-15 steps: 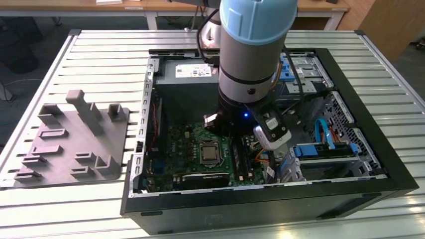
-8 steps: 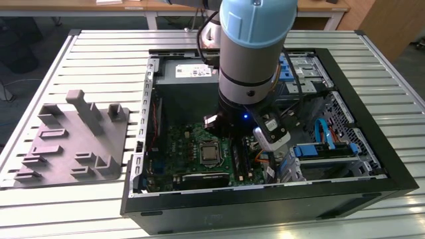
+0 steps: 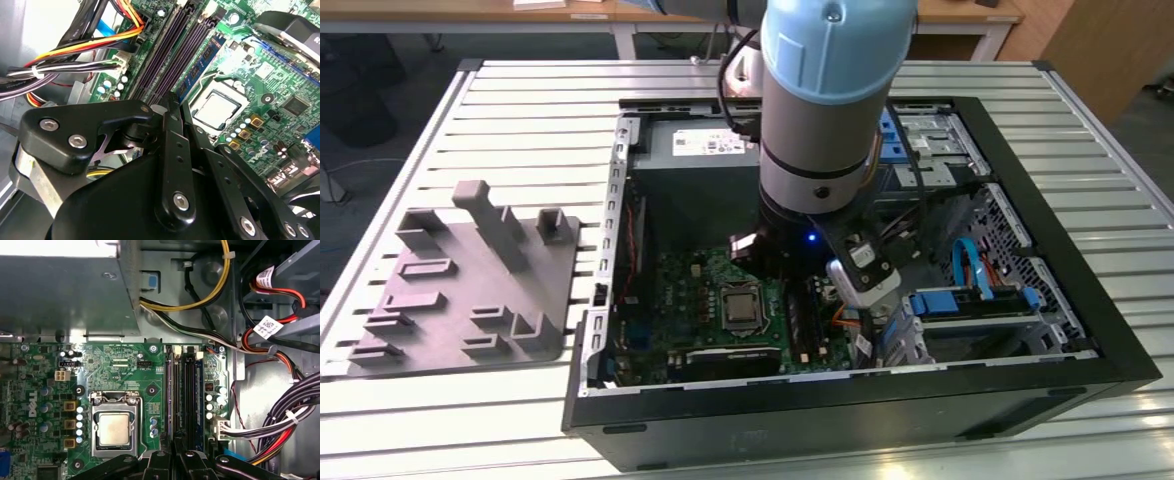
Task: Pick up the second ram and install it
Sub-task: 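Insert the second ram into the second slot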
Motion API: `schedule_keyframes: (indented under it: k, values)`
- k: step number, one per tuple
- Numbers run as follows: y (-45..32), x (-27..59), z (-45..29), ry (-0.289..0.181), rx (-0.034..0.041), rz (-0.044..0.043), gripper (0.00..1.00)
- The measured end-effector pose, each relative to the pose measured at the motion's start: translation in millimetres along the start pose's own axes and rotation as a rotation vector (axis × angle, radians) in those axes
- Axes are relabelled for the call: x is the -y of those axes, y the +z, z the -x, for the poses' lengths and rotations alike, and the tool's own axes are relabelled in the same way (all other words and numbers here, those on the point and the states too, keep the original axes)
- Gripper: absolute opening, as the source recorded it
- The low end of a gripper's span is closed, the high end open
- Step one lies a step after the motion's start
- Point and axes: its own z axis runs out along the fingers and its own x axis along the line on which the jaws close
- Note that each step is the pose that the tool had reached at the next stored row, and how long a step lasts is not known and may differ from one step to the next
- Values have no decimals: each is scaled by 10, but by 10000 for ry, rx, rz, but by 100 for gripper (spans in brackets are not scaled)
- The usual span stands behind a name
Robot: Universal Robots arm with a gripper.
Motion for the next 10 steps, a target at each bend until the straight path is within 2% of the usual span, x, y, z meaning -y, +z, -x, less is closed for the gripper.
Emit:
schedule_keyframes:
  k: [10]
  values:
    - [45, 1, 26, 121, 8, -14, 14]
